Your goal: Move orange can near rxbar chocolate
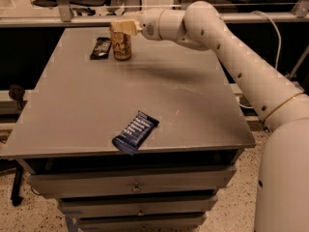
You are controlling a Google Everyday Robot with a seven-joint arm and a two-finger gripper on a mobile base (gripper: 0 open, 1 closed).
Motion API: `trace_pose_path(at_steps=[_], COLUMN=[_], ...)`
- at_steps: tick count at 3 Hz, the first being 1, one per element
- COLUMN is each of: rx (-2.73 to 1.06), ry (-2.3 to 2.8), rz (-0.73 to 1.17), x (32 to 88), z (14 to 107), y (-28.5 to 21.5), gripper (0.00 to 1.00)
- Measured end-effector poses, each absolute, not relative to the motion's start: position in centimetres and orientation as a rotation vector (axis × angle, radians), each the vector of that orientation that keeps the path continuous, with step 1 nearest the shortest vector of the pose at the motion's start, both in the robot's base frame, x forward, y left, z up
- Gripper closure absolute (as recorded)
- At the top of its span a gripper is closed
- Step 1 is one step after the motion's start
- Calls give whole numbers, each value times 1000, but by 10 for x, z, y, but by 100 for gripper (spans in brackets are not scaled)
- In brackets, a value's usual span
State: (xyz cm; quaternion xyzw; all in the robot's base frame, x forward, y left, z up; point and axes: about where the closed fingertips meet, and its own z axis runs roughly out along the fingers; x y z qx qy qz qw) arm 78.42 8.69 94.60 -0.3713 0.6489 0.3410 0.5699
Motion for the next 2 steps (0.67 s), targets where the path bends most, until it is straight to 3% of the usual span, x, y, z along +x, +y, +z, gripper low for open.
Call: trace_pose_path(at_steps=[1,2], rx=[-866,-855], ry=[1528,1521], rz=[802,804], x=[785,782], z=[946,950], y=[85,78], gripper=[13,0])
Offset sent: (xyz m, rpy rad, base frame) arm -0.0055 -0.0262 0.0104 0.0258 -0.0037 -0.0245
